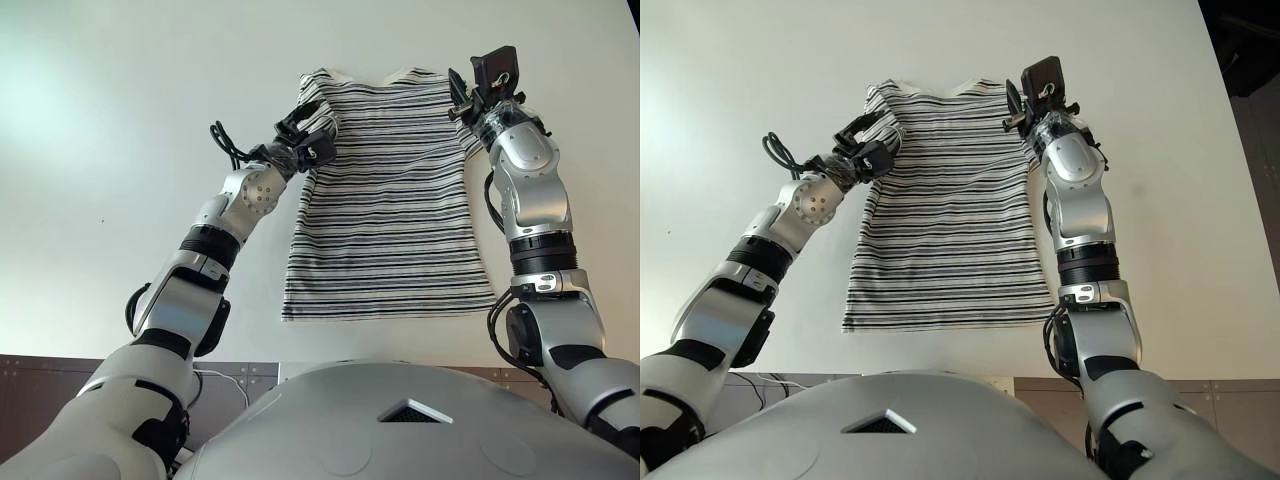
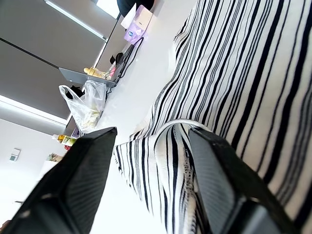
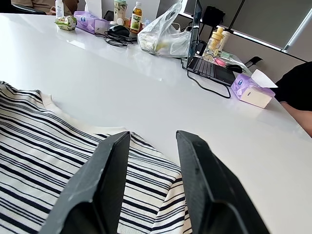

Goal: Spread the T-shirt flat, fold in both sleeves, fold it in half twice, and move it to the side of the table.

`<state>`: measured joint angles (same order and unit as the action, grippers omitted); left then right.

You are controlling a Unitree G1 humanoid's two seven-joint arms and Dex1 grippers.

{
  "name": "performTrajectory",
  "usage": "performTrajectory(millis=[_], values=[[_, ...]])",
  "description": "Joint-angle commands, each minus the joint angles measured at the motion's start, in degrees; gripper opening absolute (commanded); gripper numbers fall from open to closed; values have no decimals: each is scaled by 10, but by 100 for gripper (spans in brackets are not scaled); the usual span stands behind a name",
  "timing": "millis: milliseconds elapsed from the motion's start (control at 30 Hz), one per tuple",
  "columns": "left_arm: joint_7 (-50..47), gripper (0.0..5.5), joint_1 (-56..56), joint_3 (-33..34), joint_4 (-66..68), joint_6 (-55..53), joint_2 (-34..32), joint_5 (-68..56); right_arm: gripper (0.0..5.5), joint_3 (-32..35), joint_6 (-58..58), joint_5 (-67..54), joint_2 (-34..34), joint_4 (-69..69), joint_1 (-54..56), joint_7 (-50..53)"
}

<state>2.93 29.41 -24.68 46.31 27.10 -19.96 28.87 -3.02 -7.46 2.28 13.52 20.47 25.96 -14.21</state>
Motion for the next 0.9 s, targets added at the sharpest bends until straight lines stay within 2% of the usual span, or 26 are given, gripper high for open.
performTrajectory(millis=[33, 167, 367, 467, 533, 567, 667, 733, 900], values=[[16, 319, -29, 15, -54, -25, -19, -3, 170, 3, -1, 1, 0, 5, 8, 1], [61, 319, -72, 21, -159, -52, -50, -2, 170, 2, -2, 2, -1, -1, 2, 1], [112, 319, -167, 100, -426, -150, -77, -51, 170, 14, -5, -1, 18, -10, -5, -2], [121, 319, -221, 152, -505, -232, -85, -61, 170, 41, -3, 4, 74, -28, -15, -14], [106, 319, -247, 187, -508, -276, -98, -43, 170, 33, 26, 45, 138, 5, -16, -24], [101, 319, -254, 195, -508, -286, -104, -33, 170, 24, 41, 61, 163, 24, -19, -34], [84, 319, -264, 216, -527, -308, -89, -37, 170, -71, 152, 190, 261, 93, -42, -44], [74, 319, -266, 217, -546, -318, -69, -42, 170, -128, 228, 254, 296, 133, -52, -47], [68, 319, -262, 214, -558, -325, -52, -40, 170, -199, 318, 339, 286, 313, 20, 22]])
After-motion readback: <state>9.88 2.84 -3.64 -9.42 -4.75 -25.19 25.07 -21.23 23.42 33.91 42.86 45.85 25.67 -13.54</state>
